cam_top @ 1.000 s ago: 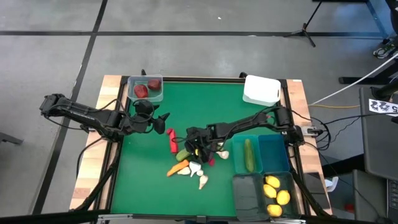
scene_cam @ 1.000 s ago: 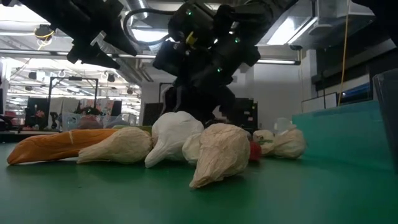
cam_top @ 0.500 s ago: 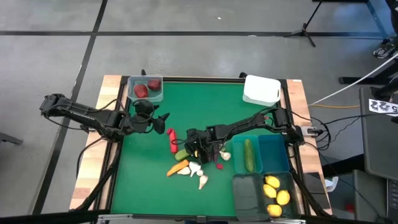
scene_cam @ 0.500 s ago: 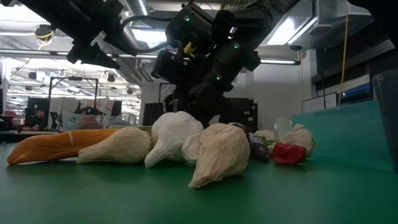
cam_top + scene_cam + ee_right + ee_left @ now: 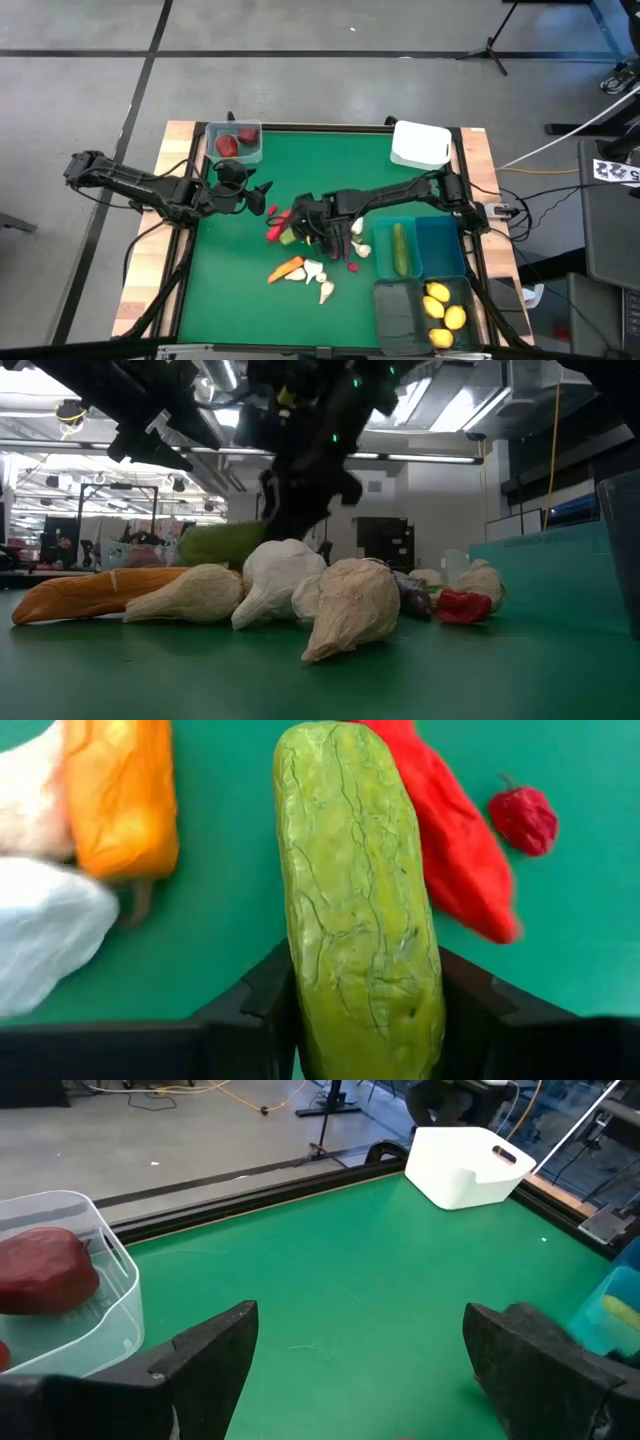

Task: Sort produce into baskets
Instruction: Put the cucumber into the green bin

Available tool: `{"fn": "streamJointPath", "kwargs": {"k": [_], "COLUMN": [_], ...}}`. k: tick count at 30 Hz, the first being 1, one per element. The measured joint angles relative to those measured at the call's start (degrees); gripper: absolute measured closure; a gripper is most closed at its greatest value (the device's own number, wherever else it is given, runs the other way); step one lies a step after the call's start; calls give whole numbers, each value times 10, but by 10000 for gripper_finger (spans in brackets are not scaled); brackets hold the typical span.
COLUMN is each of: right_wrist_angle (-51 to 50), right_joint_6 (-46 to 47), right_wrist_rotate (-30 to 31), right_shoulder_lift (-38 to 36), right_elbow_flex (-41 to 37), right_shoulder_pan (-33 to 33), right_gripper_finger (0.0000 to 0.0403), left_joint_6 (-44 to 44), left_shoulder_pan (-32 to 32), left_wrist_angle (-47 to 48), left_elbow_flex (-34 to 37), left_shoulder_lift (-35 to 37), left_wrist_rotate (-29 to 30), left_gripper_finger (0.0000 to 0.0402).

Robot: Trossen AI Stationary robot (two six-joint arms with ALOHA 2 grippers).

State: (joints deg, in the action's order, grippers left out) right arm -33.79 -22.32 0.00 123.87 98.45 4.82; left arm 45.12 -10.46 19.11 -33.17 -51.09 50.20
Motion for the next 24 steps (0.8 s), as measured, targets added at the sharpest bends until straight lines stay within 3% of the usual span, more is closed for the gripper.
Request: {"fn": "streamJointPath", "kwargs": {"k": [6,13,19,24], "right_wrist_angle": [-160,-301,-384,-377], "right_joint_6": [-21,27,137,226], "right_wrist_rotate": [26,30,41,76], "right_shoulder_lift": [-46,-138,-256,-378], "right_elbow_flex": [22,16,-35,-124], "right_shoulder_pan": [0,0,5,47], "right_gripper_finger": [244,242,240,236], "left_joint_6": [8,47,60,76], "left_shoulder_pan": [18,103,141,138], "left_wrist_angle": [14,144,223,222], "left_elbow_flex": [0,-12,-9,12], "left_shoulder_lift": [6,93,174,195], "left_wrist_rotate": [11,-76,-110,-112], "left_gripper_finger": [57,57,57,57]}}
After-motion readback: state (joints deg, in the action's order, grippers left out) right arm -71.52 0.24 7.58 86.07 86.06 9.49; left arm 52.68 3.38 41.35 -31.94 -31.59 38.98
